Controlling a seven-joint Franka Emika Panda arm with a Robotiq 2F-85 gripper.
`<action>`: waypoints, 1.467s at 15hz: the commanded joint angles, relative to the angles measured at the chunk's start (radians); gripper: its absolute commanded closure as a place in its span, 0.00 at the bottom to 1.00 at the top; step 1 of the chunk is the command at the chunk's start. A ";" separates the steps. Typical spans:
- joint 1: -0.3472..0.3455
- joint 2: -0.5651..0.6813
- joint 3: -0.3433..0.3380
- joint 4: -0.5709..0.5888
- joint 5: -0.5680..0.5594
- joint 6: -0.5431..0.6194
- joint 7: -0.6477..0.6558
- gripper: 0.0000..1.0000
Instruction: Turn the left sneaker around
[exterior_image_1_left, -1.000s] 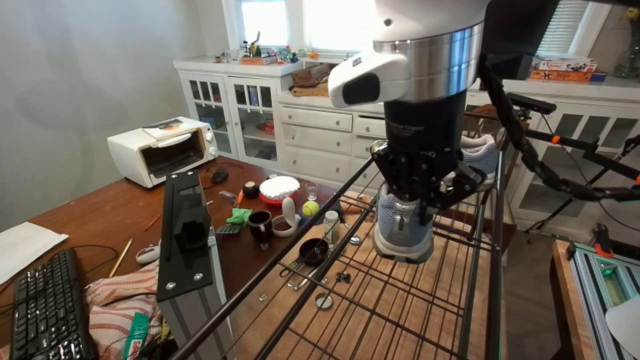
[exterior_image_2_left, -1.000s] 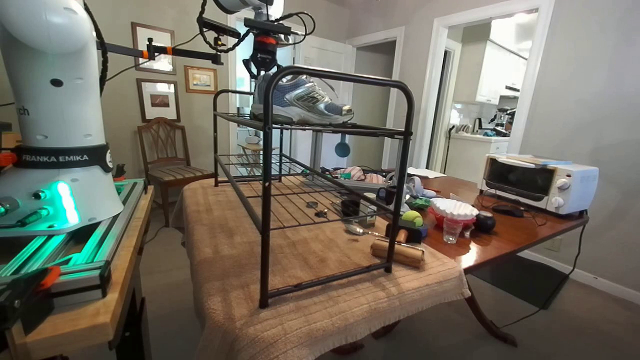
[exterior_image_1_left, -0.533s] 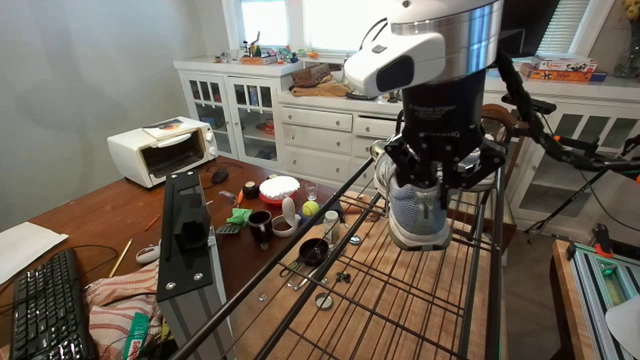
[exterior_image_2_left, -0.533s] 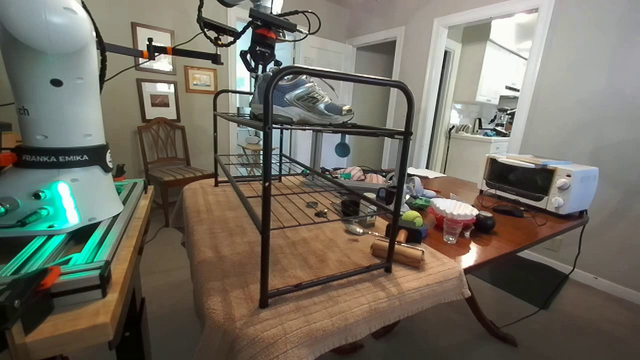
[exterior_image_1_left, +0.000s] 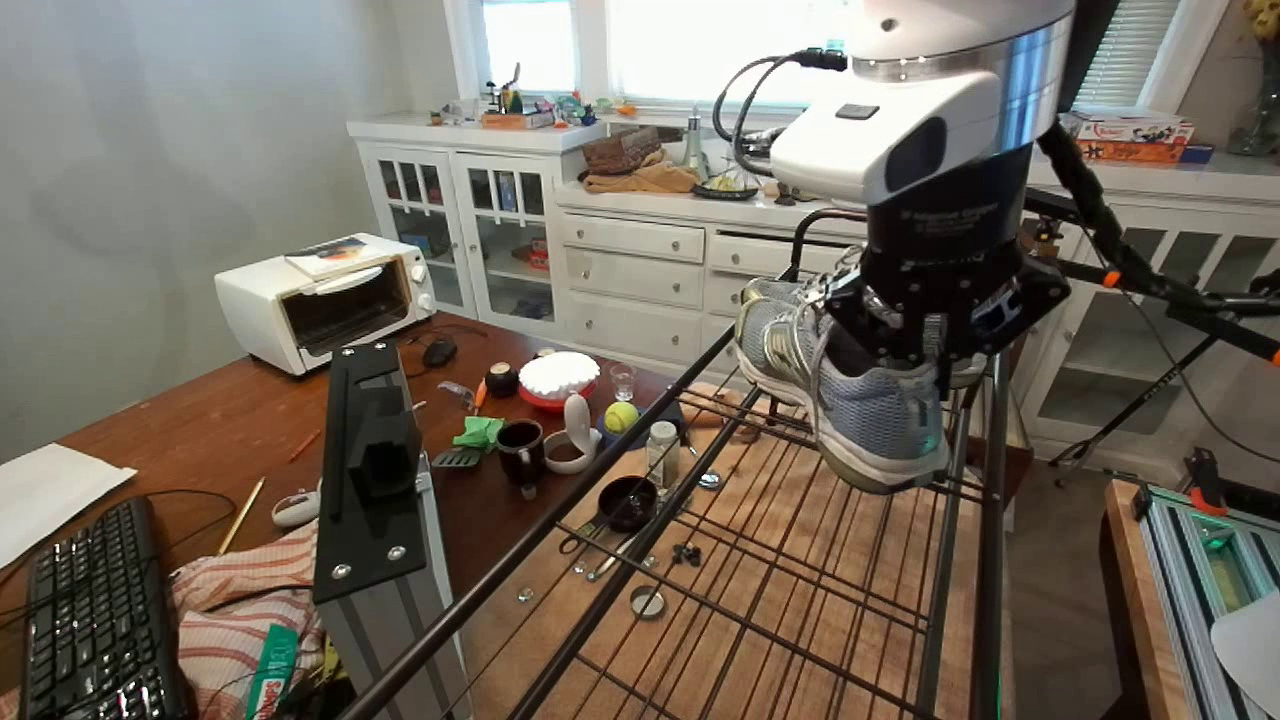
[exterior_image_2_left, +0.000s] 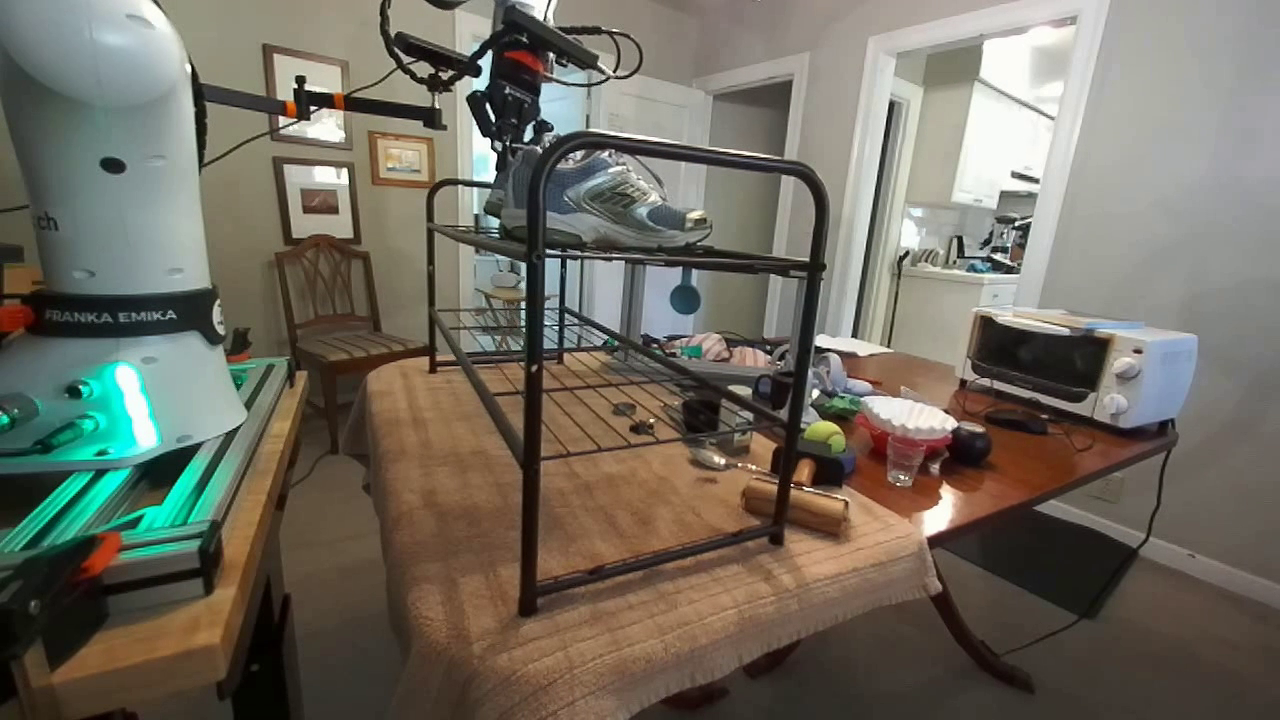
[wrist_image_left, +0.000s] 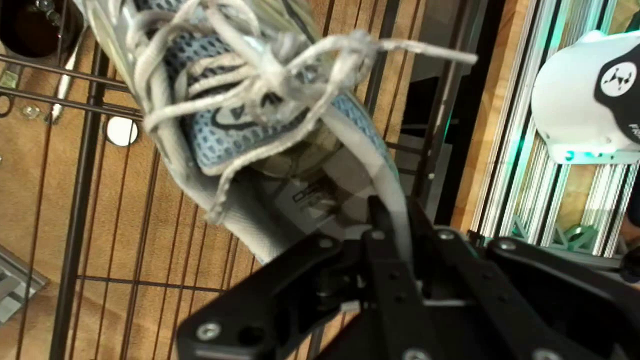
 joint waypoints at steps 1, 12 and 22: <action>0.006 -0.067 -0.023 -0.070 -0.026 0.032 -0.133 0.97; 0.001 -0.179 -0.097 -0.160 -0.016 0.079 -0.472 0.97; -0.015 -0.248 -0.142 -0.246 -0.025 0.167 -0.645 0.62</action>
